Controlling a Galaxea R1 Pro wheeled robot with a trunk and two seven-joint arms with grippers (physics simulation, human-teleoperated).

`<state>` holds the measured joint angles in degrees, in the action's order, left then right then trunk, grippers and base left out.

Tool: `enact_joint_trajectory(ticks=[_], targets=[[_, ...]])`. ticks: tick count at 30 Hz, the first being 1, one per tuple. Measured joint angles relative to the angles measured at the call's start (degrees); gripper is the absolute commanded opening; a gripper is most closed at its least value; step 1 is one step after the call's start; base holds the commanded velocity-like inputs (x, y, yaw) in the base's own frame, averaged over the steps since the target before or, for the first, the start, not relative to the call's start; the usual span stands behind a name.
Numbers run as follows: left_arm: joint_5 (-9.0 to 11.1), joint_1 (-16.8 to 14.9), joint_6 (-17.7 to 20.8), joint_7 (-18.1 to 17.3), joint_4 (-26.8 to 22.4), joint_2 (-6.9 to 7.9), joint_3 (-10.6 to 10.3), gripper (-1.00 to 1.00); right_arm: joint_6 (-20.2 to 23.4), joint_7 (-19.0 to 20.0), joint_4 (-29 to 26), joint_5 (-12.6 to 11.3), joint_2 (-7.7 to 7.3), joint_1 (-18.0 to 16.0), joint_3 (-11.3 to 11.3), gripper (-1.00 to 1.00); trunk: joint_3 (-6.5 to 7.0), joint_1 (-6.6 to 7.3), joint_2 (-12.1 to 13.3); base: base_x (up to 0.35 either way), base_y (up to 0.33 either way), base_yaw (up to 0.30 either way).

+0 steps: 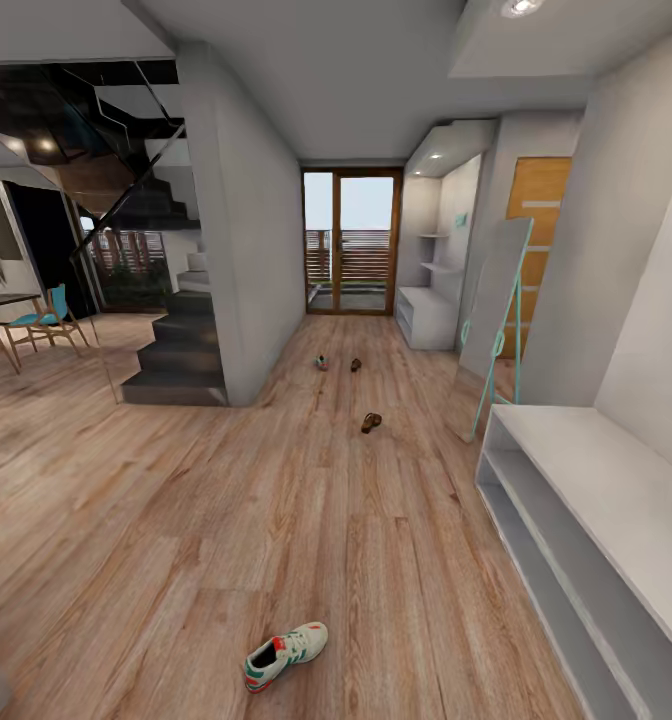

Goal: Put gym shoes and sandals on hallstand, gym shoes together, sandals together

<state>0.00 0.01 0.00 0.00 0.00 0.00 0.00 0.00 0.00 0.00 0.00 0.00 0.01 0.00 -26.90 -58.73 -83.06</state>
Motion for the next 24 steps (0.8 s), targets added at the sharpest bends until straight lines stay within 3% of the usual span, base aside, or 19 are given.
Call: enact_joint_trajectory(ticks=[24], targets=[[0.2,-0.2,-1.0,-0.2,-2.7,-0.35,-0.3,1.0,0.0,1.1,-0.1,-0.4,-0.07,-0.1,-0.3,1.0,0.02,0.0,0.0,0.0,0.0,0.0]])
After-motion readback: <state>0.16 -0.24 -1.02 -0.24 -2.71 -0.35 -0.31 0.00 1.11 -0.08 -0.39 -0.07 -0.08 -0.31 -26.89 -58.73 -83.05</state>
